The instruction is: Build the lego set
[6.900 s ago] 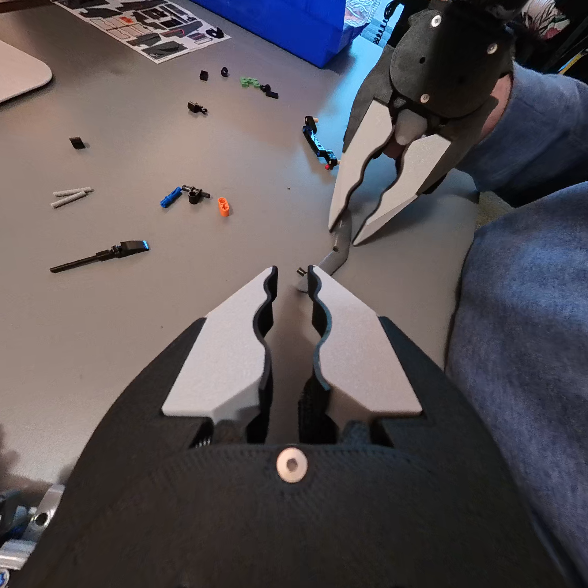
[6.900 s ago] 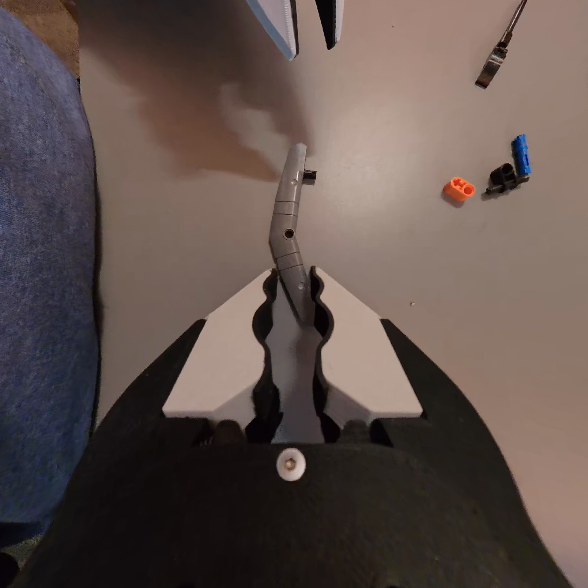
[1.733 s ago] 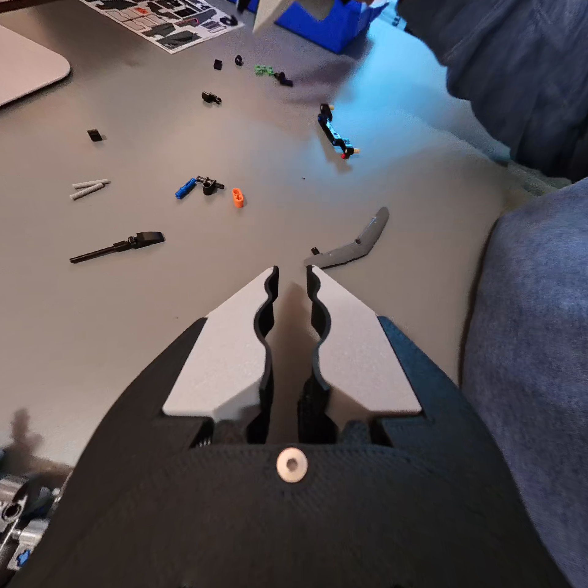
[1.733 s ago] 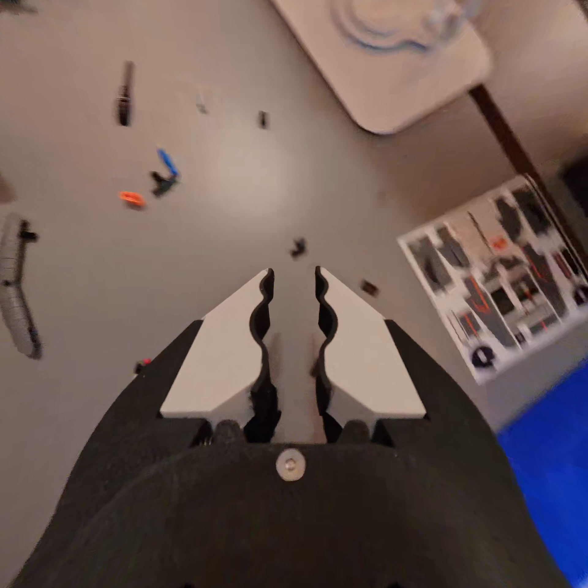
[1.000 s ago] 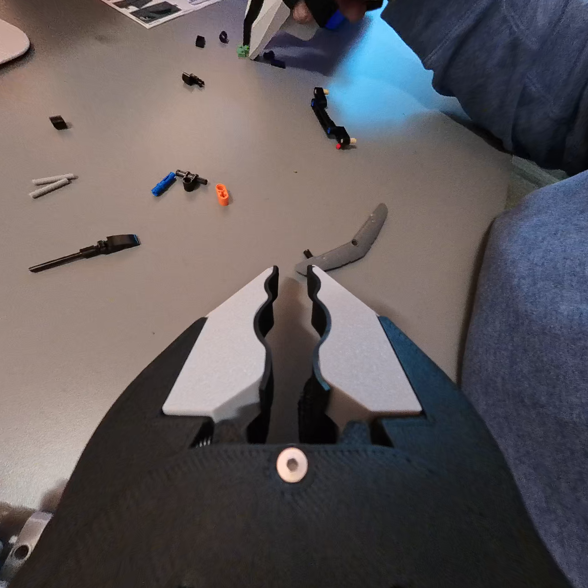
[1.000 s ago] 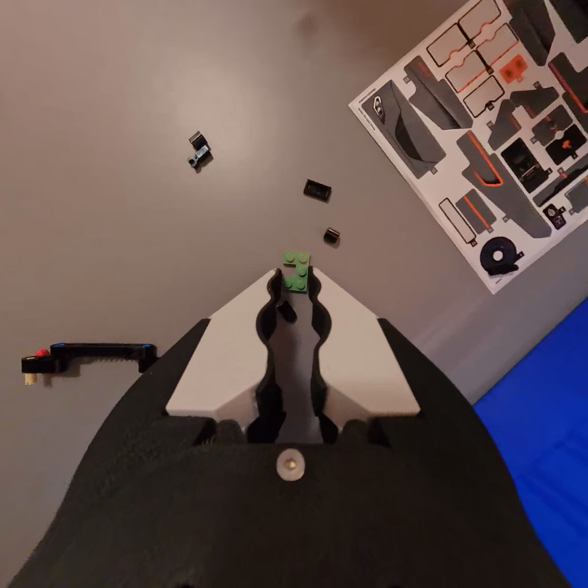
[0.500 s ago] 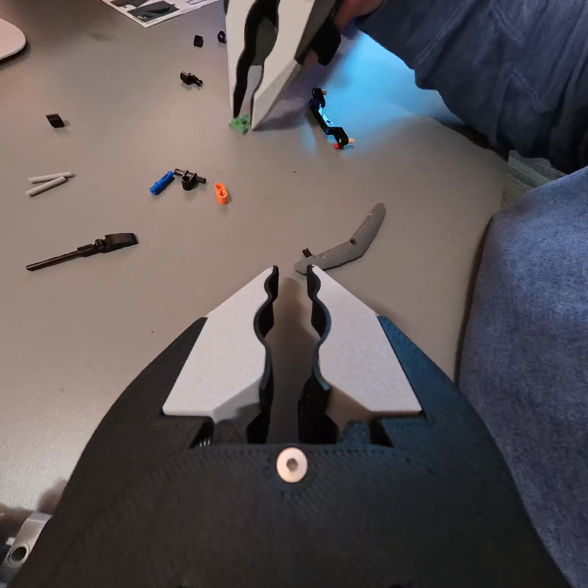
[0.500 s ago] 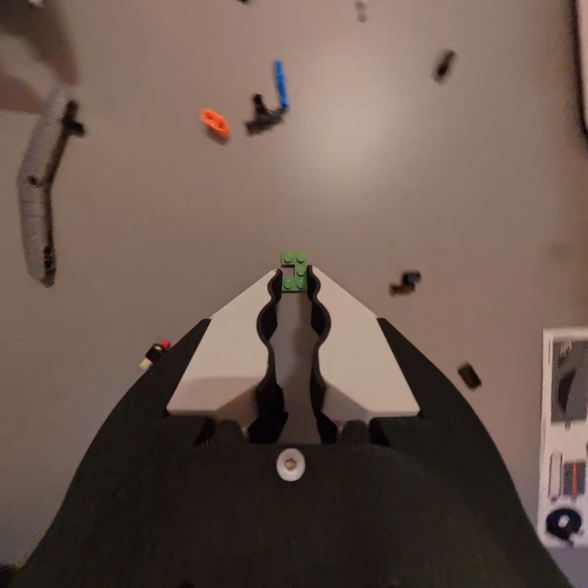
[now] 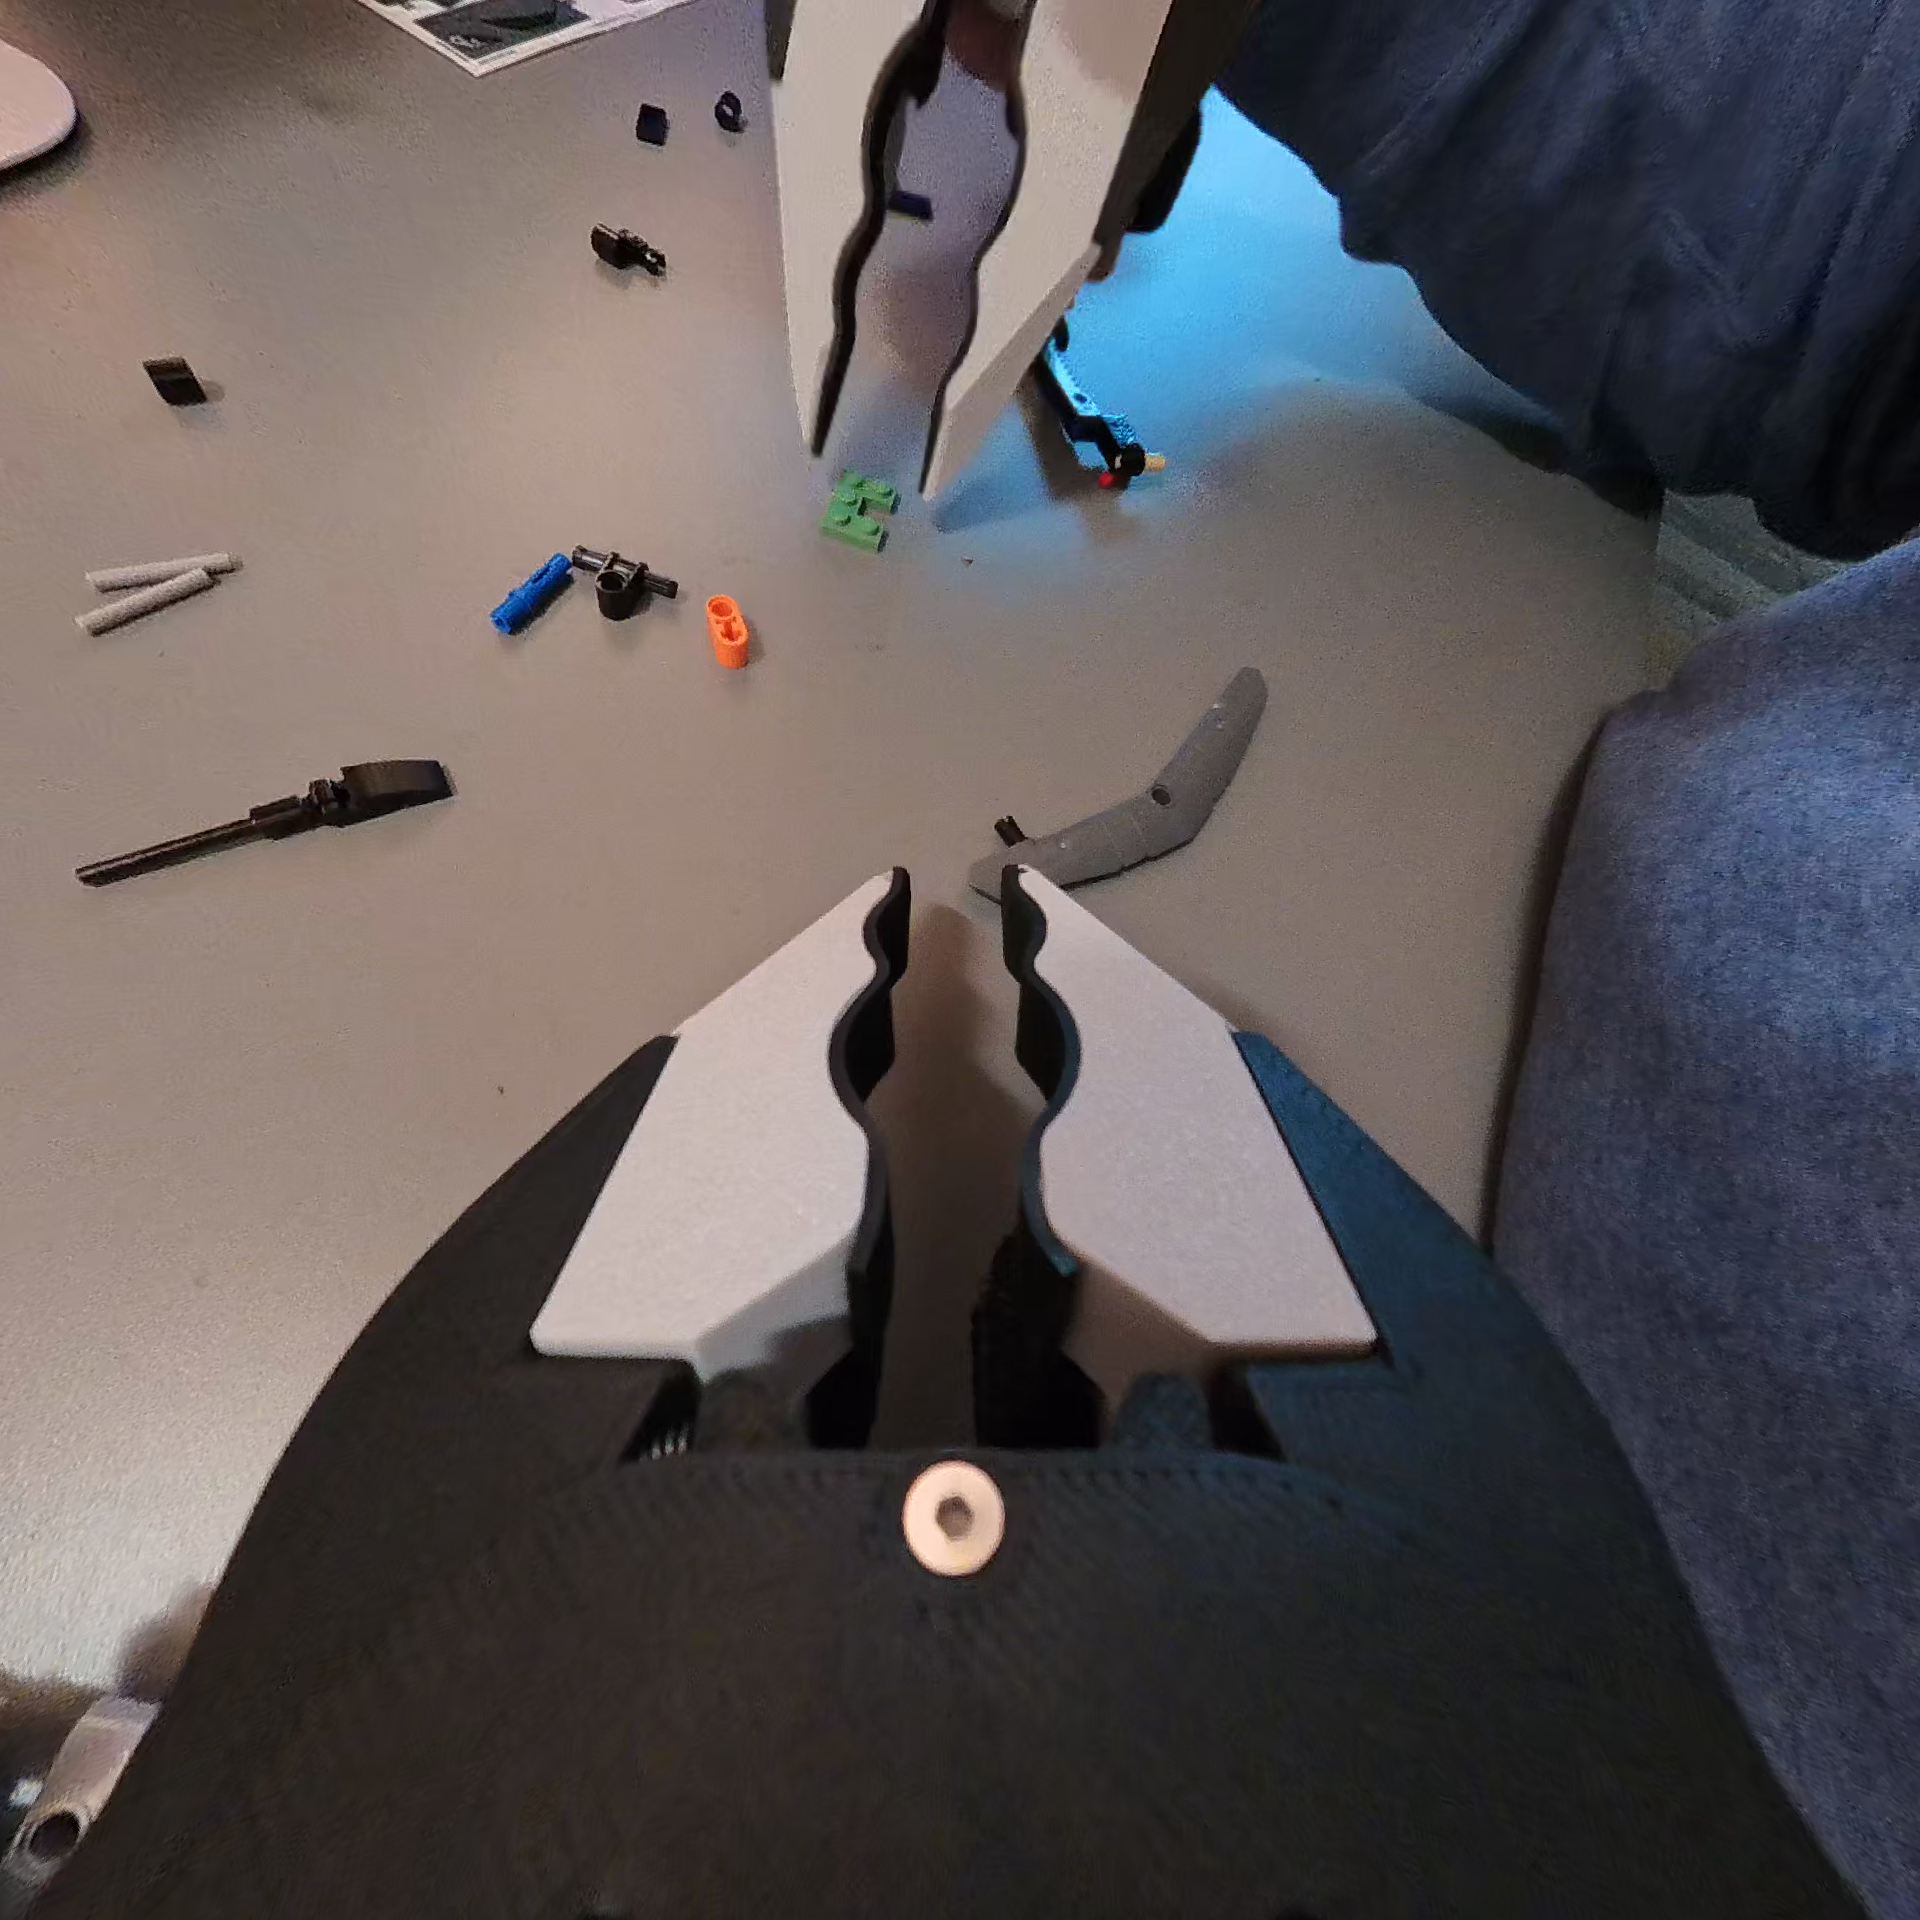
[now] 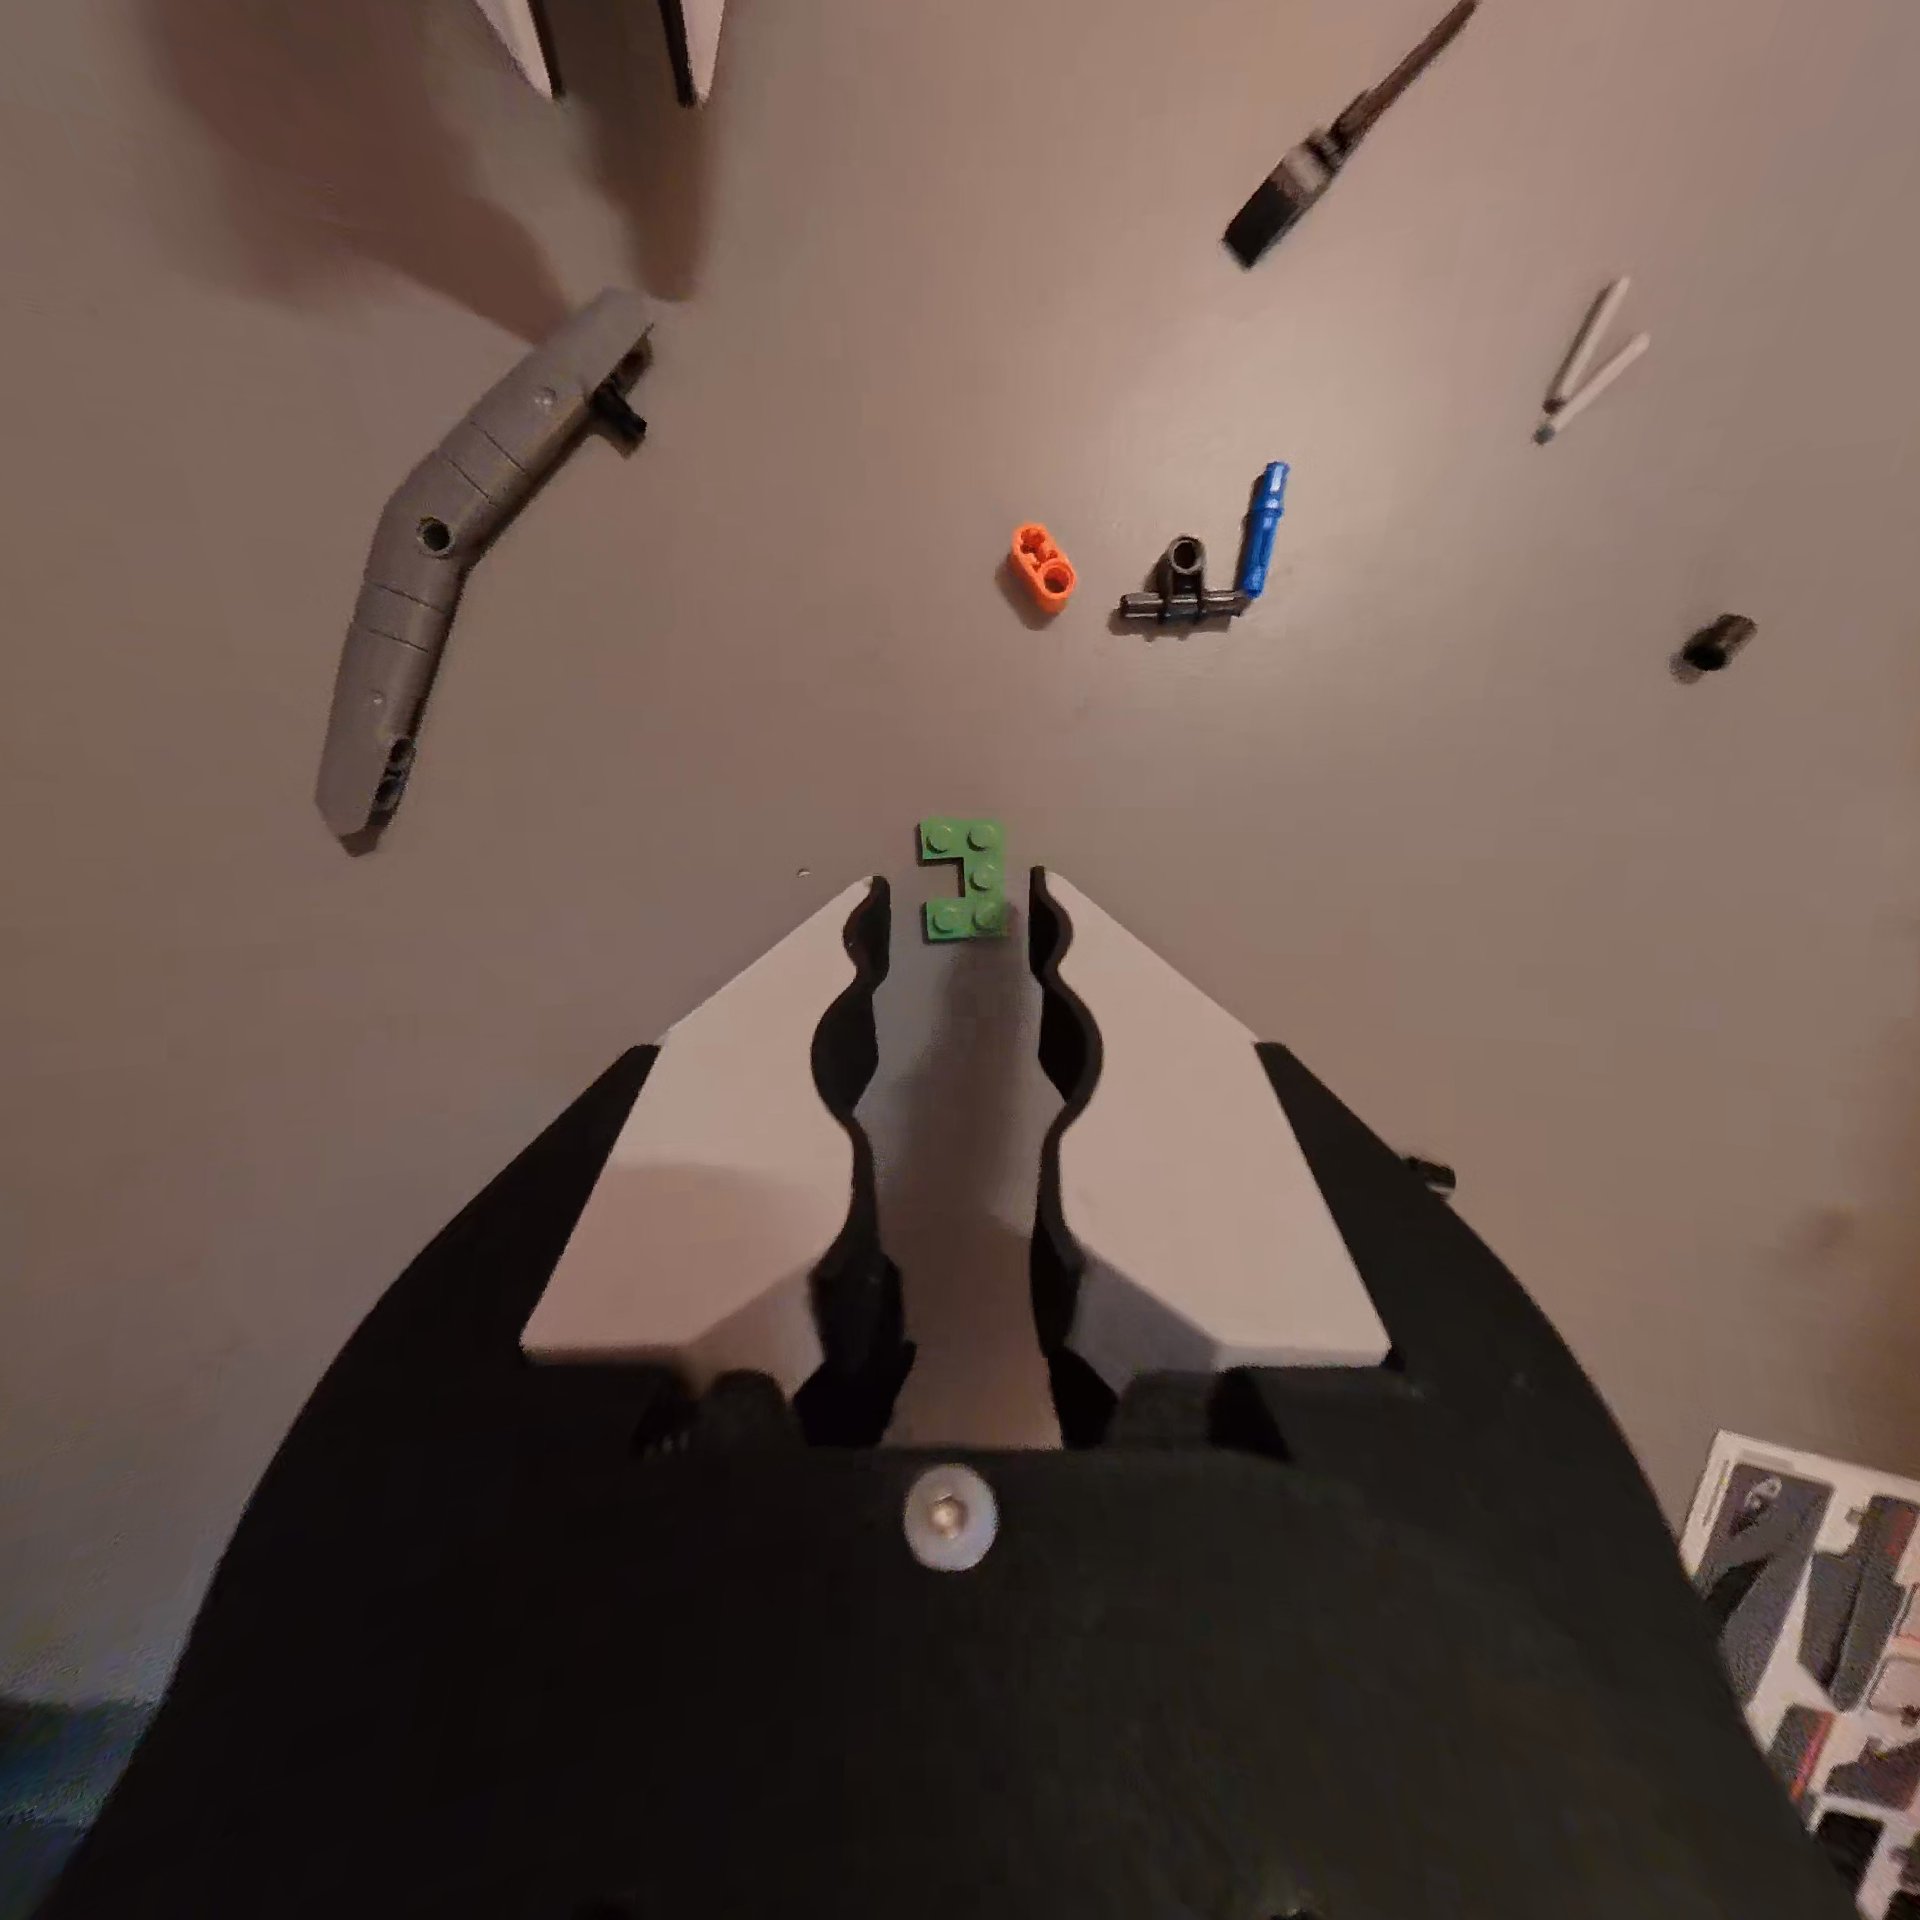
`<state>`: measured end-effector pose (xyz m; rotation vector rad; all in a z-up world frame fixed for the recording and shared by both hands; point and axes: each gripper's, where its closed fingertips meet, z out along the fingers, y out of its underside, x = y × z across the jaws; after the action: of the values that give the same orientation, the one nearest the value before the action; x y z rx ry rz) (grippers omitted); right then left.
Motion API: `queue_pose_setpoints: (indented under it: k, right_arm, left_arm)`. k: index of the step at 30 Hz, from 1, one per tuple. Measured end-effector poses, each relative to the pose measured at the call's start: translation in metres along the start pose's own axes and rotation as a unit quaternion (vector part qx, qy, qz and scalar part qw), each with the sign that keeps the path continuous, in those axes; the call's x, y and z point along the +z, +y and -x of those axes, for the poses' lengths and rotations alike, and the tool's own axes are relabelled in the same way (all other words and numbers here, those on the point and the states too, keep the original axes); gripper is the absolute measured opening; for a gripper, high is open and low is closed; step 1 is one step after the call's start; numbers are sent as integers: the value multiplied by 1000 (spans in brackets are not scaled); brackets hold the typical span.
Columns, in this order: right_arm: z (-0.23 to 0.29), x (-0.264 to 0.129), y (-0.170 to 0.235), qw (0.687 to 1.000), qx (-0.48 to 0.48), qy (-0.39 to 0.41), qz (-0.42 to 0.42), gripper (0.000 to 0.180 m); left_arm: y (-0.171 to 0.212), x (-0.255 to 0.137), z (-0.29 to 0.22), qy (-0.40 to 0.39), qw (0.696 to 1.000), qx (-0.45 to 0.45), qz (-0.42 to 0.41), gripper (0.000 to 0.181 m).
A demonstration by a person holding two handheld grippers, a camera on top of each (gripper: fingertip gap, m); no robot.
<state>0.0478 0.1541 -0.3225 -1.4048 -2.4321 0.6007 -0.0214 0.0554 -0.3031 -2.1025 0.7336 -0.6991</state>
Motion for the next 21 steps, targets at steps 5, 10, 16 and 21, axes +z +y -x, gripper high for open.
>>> queue_pose_setpoints:
  k: [5, 10, 16, 21]
  right_arm:
    - [-3, -26, -1, 997, 47, 42, -45, 30]
    - [-5, -55, 11, 989, 100, 94, -63, 35]
    - [-16, -97, 38, 958, 191, 191, -93, 30]
    - [-37, -103, 47, 942, 236, 215, -103, 25]
  left_arm:
    - [0, 1, 0, 0, 1000, 1, 1, 16]
    - [0, 1, -1, -1, 1000, 4, 2, 16]
    - [1, 2, -5, -1, 1000, 8, 4, 16]
    - [1, 8, -10, 4, 1000, 14, 11, 16]
